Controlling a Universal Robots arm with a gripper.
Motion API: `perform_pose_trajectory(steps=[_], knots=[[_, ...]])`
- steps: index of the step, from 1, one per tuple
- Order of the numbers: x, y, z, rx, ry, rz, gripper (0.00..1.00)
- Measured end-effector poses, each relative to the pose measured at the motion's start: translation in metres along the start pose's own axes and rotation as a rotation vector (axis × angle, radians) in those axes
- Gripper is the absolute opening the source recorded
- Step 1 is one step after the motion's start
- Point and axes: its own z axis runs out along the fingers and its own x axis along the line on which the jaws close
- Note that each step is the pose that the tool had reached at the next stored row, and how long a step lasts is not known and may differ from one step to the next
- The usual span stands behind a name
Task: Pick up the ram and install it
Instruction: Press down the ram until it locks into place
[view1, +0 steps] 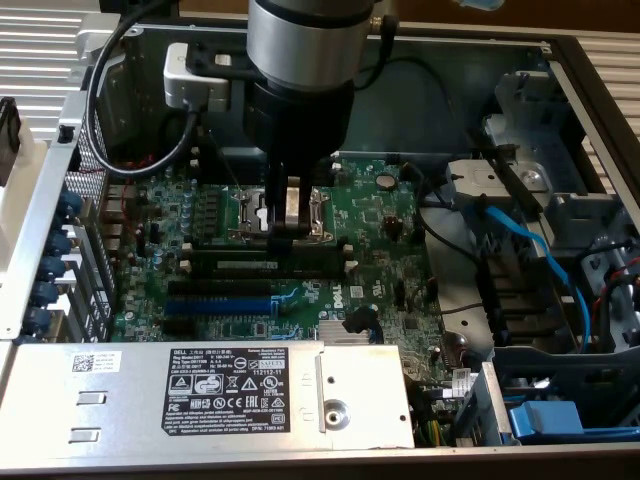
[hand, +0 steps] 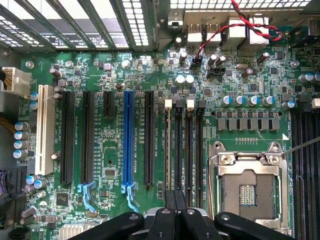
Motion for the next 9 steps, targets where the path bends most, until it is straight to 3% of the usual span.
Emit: perform_pose_trajectory(steps=[9], knots=[[0.0, -0.0001, 0.0007, 0.0, 0.0001, 0.0, 0.1]])
